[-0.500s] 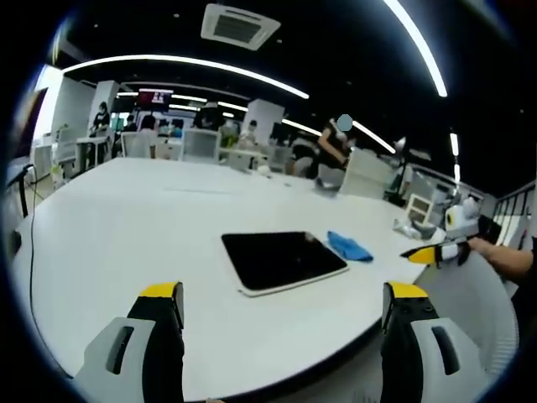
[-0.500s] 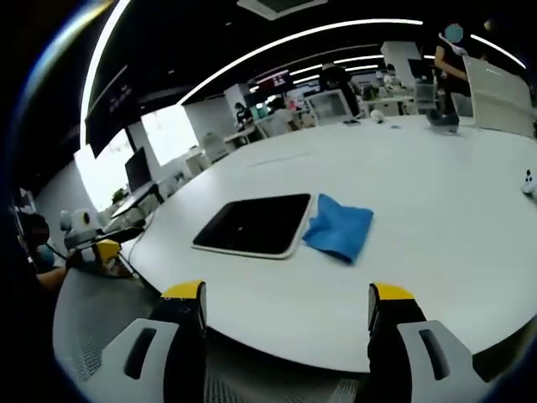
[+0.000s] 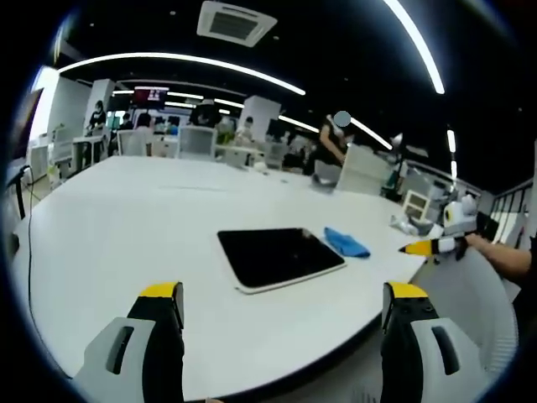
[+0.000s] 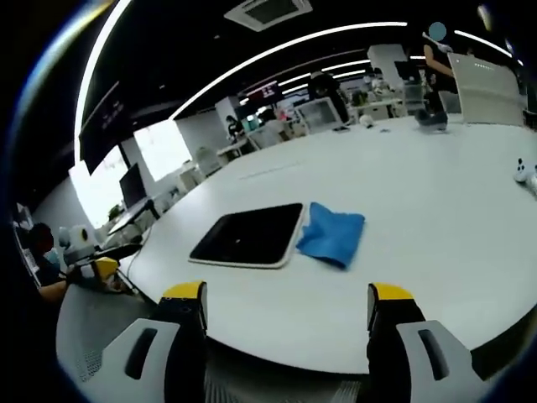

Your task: Wipe the mirror surface with the cleaning cloth until all visible marks leave the cleaned area.

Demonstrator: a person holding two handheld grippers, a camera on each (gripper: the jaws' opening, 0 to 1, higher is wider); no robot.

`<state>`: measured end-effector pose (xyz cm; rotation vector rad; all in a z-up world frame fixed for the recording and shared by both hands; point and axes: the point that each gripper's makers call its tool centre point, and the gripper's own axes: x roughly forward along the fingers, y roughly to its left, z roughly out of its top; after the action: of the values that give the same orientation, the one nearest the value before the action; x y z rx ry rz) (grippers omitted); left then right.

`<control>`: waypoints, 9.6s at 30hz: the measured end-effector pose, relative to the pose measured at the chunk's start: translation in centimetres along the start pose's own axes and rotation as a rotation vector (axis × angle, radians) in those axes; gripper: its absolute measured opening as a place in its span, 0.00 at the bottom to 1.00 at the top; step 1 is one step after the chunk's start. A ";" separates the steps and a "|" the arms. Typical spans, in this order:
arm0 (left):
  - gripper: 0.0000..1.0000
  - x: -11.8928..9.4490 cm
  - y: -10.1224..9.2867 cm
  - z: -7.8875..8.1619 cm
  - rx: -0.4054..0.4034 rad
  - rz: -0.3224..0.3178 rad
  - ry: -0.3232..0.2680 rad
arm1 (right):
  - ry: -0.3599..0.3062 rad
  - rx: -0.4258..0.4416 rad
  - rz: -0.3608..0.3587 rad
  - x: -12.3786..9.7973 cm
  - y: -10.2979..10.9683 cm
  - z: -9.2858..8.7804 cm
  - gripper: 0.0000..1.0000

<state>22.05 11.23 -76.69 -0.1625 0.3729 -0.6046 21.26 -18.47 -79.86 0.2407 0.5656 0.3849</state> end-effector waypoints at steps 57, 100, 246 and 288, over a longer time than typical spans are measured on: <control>0.99 -0.1 -0.2 0.6 0.003 -0.015 -0.041 | 0.044 -0.127 -0.073 -0.1 -0.9 0.0 0.81; 0.99 -0.2 -0.1 0.8 0.008 -0.016 -0.049 | -0.062 -0.283 -0.169 -1.3 -2.6 4.5 0.65; 0.99 -0.5 0.1 1.7 -0.005 -0.013 -0.114 | 0.493 -0.426 -0.039 23.0 1.9 5.9 0.00; 0.99 -0.6 -0.1 2.0 -0.012 -0.023 -0.137 | 0.465 -0.413 0.078 26.8 11.2 4.3 0.00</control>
<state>22.34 11.63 -74.63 -0.2191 0.2430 -0.6106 41.29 2.34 -85.39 -0.2326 0.9171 0.6297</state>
